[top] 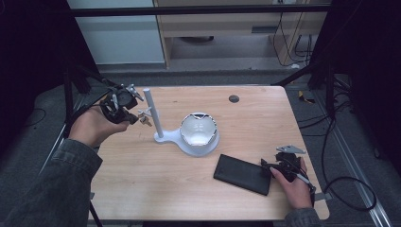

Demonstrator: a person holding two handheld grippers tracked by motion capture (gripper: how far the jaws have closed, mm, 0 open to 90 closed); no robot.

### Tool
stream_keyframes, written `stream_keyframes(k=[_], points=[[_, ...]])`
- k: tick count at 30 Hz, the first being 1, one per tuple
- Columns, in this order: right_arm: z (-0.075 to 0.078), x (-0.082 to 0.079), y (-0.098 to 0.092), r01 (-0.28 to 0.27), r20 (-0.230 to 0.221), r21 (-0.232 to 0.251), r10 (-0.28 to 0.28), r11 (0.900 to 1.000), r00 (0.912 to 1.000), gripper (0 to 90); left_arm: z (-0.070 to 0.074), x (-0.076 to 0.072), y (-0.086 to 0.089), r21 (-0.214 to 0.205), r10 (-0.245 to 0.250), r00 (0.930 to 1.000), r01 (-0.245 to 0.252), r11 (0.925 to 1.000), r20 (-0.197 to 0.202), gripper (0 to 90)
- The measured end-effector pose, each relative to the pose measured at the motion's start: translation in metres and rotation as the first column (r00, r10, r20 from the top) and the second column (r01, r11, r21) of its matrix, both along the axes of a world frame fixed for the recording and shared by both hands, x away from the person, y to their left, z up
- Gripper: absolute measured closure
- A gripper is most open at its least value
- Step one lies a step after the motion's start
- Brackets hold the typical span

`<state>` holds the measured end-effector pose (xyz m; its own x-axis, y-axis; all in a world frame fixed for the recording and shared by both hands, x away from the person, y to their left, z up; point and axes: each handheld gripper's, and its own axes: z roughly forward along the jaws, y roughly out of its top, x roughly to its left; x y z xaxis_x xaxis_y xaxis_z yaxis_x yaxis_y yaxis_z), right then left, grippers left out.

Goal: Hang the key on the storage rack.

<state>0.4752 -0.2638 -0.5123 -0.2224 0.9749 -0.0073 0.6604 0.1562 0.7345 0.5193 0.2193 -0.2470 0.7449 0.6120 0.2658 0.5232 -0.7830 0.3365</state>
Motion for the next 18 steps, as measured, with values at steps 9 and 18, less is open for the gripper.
stream_keyframes(k=[9, 18], points=[[0.0, 0.0, 0.0, -0.001, 0.002, 0.002, 0.001, 1.0, 1.0, 6.7, 0.003, 0.009, -0.006, 0.008, 0.014, 0.9999, -0.014, 0.9999, -0.006, 90.0], [0.0, 0.0, 0.0, -0.001, 0.002, 0.002, 0.001, 1.0, 1.0, 6.7, 0.002, 0.017, -0.003, 0.024, 0.031, 0.9994, -0.03, 0.9992, -0.018, 89.9]])
